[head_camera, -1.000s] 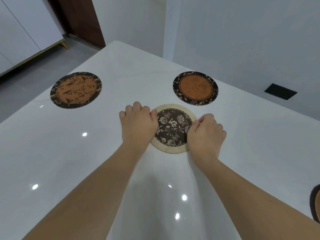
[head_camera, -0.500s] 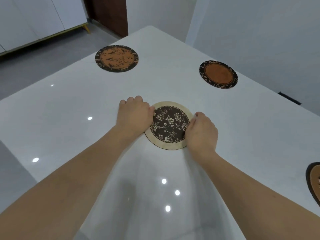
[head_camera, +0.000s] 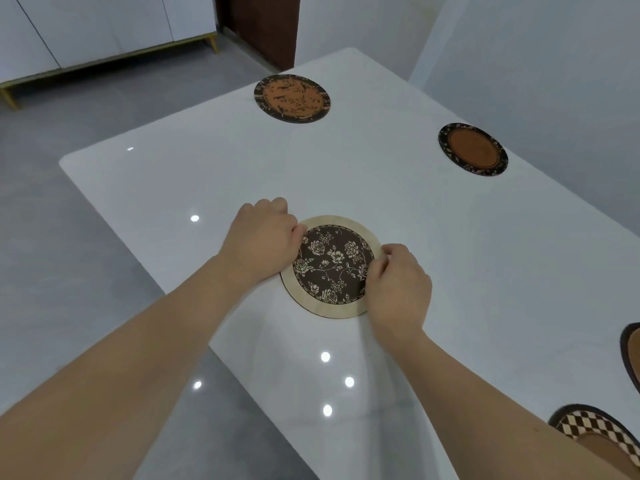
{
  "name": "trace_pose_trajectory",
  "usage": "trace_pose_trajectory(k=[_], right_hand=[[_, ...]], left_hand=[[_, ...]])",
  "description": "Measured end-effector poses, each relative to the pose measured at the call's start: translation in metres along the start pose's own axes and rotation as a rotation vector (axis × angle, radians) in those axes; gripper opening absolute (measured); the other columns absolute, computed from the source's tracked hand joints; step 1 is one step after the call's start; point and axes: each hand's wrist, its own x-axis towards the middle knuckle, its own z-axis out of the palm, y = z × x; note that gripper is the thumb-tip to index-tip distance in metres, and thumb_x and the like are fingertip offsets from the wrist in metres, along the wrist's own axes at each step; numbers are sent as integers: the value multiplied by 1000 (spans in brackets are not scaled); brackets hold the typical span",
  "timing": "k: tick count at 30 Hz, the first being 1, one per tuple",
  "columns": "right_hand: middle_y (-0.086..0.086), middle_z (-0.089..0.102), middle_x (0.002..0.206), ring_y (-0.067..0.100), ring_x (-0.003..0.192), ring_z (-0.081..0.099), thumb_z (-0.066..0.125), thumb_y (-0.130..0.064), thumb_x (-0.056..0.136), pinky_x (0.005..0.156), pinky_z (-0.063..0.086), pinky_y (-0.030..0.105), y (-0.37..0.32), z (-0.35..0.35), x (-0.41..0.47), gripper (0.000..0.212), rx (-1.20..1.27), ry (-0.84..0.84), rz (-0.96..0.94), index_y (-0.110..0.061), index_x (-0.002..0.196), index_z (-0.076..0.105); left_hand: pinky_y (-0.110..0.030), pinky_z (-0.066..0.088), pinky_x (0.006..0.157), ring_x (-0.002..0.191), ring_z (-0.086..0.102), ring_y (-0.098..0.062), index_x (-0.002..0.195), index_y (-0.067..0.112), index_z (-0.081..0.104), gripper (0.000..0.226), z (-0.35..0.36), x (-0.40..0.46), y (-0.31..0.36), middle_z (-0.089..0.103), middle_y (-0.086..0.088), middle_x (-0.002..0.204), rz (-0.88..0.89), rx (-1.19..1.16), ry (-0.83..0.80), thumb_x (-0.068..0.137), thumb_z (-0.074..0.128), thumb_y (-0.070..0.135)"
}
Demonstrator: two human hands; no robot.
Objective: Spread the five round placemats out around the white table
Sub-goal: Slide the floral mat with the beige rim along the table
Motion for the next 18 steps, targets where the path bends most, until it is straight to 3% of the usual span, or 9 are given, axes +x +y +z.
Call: trace_pose_trajectory(k=[8, 18], right_hand=[[2, 67, 76, 29, 74, 60, 38, -20, 90, 77, 40, 41, -16, 2, -33, 22, 25, -26, 0, -15, 103, 56], [-2, 67, 72, 26, 69, 59, 40, -22, 89, 77, 37, 39, -32, 3, -72, 21, 31, -59, -44, -18, 103, 55]], left_hand=[[-33, 26, 74, 80, 37, -21, 73, 10, 68, 40, -1, -39, -32, 55, -3, 90, 47, -152, 73, 97, 49, 35], [-37, 34, 74, 74, 38, -20, 65, 9, 64, 41, -11, -84, -51, 54, -3, 83, 54, -203, 76, 91, 46, 36]])
